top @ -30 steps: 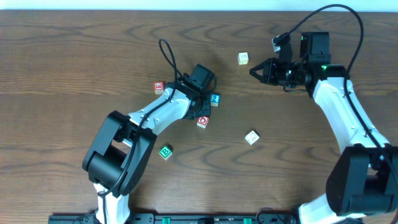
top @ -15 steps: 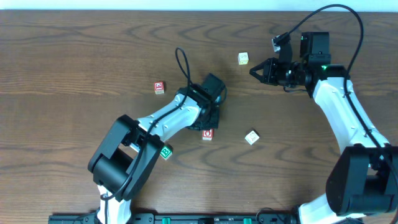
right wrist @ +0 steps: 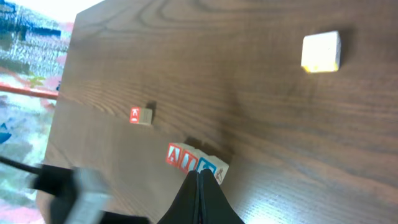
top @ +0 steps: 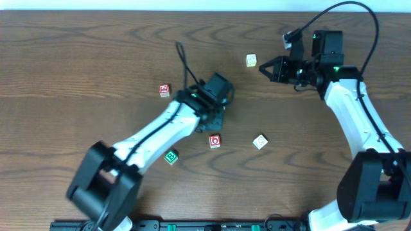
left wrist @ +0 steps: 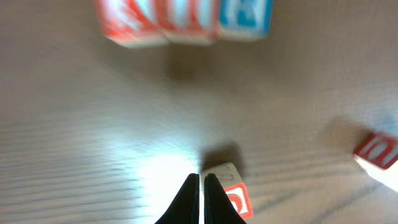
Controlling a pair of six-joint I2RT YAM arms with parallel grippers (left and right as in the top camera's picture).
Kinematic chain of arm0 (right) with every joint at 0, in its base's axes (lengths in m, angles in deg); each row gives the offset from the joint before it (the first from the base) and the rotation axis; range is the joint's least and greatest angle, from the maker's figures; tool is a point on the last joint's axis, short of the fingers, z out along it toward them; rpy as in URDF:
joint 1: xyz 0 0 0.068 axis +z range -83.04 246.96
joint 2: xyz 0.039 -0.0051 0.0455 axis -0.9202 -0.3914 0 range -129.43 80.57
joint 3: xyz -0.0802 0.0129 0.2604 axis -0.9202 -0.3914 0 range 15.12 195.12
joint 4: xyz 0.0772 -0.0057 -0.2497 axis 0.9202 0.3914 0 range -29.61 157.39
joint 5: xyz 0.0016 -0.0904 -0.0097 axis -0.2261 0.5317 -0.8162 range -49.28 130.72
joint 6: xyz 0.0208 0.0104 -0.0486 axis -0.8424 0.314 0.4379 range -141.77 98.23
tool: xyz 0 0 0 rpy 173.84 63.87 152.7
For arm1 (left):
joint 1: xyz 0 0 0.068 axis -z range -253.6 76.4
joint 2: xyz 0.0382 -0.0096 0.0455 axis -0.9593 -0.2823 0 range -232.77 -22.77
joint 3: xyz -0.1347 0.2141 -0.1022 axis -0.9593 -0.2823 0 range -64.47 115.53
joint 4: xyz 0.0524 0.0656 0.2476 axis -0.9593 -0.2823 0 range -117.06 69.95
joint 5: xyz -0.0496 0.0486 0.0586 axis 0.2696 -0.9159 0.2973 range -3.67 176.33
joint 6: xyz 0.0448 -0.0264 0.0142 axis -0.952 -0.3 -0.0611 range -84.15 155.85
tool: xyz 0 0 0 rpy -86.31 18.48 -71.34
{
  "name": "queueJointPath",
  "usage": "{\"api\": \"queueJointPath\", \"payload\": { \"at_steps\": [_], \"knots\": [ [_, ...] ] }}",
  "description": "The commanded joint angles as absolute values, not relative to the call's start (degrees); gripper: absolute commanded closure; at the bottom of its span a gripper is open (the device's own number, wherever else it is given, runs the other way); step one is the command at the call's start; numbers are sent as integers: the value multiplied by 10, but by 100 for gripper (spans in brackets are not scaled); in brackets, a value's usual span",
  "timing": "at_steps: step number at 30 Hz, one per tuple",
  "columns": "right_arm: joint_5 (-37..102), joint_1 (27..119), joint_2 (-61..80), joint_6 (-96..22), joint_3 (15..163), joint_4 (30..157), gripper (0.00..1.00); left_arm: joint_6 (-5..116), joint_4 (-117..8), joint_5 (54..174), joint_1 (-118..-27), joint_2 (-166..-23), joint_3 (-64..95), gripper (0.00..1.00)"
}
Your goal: Spell out Ai2
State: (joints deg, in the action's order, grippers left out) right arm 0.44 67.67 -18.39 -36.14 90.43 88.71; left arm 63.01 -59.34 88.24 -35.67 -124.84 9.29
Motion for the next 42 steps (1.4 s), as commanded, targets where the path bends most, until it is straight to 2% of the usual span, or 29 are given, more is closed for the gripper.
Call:
{"api": "queueJointPath", "payload": {
  "at_steps": [1, 5, 9, 11, 14, 19, 20, 22, 23, 24, 25, 26, 30, 42],
  "knots": [
    [-5, 655, -167, -350, 943, 885, 99, 633, -602, 806, -407, -1192, 90, 94],
    [-50, 629, -150, -332, 972, 886, 99, 632, -615, 769, -489, -1111, 90, 94],
    [-38, 608, -105, -298, 975, 924, 99, 606, -623, 741, -558, -1044, 90, 94],
    [-5, 602, -78, -274, 975, 961, 98, 589, -623, 741, -589, -1016, 90, 93],
    [87, 602, -23, -232, 975, 1036, 98, 576, -623, 741, -633, -979, 90, 86],
    [212, 603, 70, -212, 975, 1156, 98, 561, -629, 741, -695, -931, 90, 86],
    [239, 603, 97, -209, 975, 1190, 99, 558, -629, 741, -712, -919, 90, 82],
    [260, 603, 125, -204, 975, 1218, 98, 549, -627, 741, -726, -910, 90, 66],
    [267, 603, 134, -204, 975, 1226, 83, 549, -626, 741, -731, -907, 90, 59],
    [270, 603, 143, -204, 975, 1233, 60, 549, -624, 741, -734, -905, 90, 48],
    [271, 603, 150, -204, 975, 1240, 25, 549, -622, 741, -737, -905, 90, 39],
    [270, 603, 154, -204, 975, 1246, 1, 549, -620, 741, -737, -905, 90, 33],
    [274, 603, 162, -238, 975, 1260, 1, 552, -610, 741, -737, -905, 90, 5],
    [274, 603, 159, -239, 975, 1260, 1, 592, -640, 758, -736, -905, 90, 5]
  ]
}}
